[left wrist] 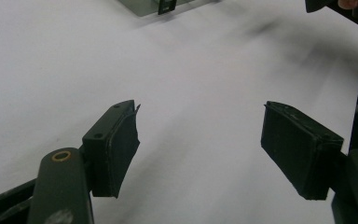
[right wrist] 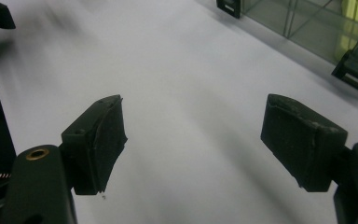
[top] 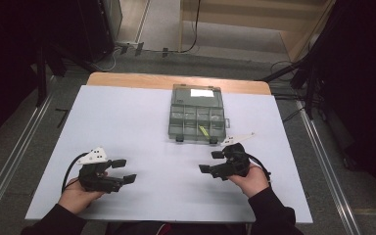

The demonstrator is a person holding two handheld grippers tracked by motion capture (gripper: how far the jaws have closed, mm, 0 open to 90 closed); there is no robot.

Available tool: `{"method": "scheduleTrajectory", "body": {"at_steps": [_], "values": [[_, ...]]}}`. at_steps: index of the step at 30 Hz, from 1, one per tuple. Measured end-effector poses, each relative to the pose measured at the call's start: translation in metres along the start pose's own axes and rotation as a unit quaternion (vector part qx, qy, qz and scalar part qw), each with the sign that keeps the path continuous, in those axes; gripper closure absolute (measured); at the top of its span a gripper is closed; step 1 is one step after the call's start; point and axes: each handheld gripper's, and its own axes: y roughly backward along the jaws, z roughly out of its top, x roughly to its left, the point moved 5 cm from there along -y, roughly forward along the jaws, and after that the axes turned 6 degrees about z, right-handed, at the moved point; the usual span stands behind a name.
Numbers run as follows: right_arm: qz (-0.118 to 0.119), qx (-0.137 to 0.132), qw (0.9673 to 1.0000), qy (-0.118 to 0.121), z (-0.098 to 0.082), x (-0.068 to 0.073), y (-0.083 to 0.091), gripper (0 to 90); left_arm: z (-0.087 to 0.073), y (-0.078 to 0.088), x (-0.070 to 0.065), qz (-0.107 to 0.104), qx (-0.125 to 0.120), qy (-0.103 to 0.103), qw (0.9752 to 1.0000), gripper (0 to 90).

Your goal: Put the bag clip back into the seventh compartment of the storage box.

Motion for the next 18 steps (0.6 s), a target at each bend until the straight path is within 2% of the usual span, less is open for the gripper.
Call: {"method": "scheduleTrajectory", "body": {"at_steps": [7, 18], "values": [[-0.002, 0.003, 1.0, 0.004, -0.012, 0.0, 0.004, 22.4, 0.0, 0.0, 0.0, 0.001, 0.0, 0.0, 1.0, 26.7], [-0.02, 0.001, 0.9998, 0.003, -0.03, -0.004, 0.018, 22.5, 0.0, 0.0, 0.0, 0.003, 0.002, -0.002, 1.0, 26.6]]}}
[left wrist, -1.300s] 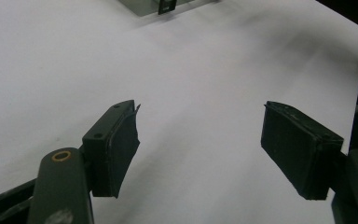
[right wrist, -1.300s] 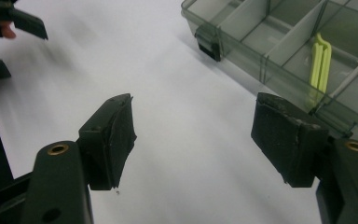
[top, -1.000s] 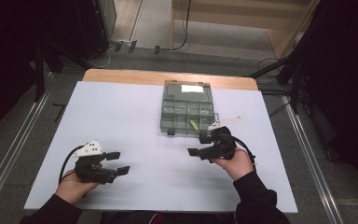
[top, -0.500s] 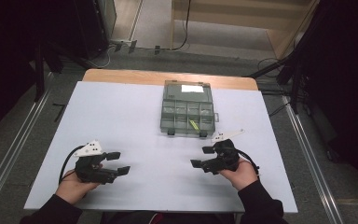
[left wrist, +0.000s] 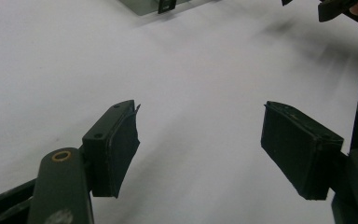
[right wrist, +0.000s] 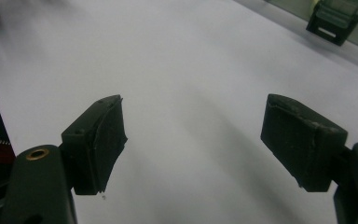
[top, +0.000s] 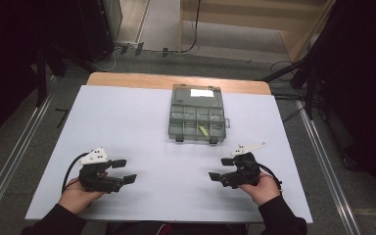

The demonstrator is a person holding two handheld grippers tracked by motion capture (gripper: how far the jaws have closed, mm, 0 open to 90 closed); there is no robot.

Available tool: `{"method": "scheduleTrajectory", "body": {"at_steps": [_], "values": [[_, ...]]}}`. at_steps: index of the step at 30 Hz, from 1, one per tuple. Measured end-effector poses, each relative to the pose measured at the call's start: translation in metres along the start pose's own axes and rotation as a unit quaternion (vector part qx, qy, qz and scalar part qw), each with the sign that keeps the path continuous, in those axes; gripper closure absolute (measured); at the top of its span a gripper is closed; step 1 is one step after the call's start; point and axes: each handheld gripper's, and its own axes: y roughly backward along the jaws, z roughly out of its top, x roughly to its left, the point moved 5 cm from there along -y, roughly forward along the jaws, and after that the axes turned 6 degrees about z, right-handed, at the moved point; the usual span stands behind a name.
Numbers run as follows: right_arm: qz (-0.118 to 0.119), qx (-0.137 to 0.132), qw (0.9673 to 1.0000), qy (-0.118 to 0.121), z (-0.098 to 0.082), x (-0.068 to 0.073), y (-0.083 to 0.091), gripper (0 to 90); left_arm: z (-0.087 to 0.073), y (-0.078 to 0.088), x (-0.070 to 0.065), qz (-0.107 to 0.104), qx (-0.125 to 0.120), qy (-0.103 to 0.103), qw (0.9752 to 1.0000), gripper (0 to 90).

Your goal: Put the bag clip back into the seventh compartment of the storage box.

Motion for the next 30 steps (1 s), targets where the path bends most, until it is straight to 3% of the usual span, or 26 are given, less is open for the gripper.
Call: {"method": "scheduleTrajectory", "body": {"at_steps": [13, 30], "values": [[-0.014, -0.001, 0.9998, -0.012, -0.022, -0.005, 0.01, 22.5, 0.0, 0.001, 0.001, 0.002, -0.002, -0.001, 1.0, 26.7], [-0.023, -0.001, 0.9995, -0.019, -0.033, -0.011, 0.013, 22.5, 0.0, 0.001, 0.001, 0.002, -0.002, -0.001, 1.0, 26.7]]}}
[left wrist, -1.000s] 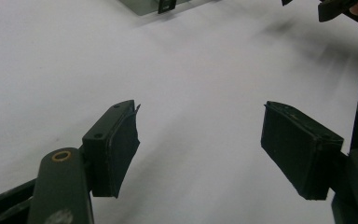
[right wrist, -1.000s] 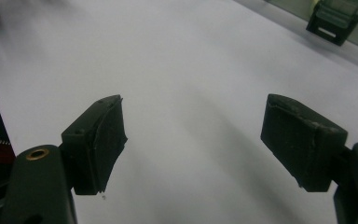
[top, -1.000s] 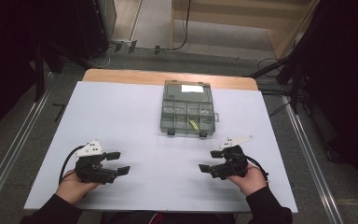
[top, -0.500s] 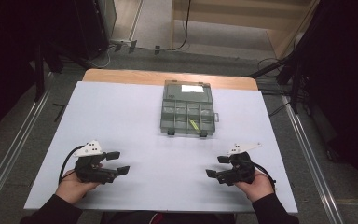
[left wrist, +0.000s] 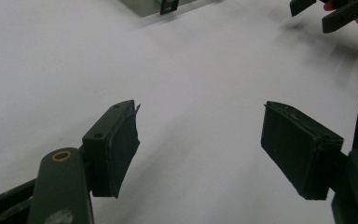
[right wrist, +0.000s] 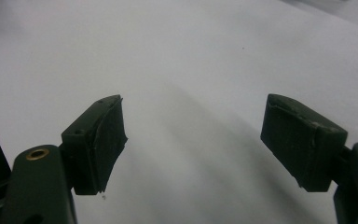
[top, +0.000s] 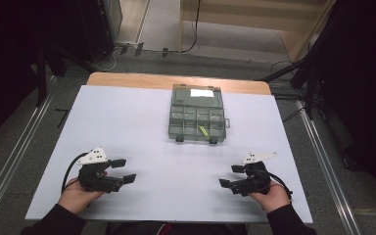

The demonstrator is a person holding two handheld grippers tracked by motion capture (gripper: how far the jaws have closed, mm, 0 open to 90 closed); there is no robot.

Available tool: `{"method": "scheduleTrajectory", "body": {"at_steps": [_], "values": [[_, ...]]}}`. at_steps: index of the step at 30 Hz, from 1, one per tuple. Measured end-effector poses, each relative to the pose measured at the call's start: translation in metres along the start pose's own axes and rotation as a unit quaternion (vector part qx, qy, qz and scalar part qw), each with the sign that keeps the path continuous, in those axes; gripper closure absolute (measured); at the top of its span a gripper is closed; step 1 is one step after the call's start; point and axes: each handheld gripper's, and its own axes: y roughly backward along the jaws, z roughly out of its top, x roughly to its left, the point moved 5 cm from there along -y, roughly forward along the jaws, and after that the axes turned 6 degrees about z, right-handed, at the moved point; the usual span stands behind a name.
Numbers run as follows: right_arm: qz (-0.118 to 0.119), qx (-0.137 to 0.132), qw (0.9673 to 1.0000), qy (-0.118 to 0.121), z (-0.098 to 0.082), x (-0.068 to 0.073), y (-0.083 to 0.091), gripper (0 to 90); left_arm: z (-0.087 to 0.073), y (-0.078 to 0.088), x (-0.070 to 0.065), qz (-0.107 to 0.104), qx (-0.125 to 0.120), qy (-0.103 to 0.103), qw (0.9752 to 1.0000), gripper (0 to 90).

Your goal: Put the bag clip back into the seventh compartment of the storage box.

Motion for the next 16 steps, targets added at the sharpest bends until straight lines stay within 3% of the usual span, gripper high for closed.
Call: {"method": "scheduleTrajectory", "body": {"at_steps": [16], "values": [[0.002, -0.002, 1.0, 0.001, 0.0002, 0.0001, 0.0001, 22.5, 0.0006, 0.0002, -0.0003, 0.0, -0.002, 0.001, 1.0, 26.6]]}}
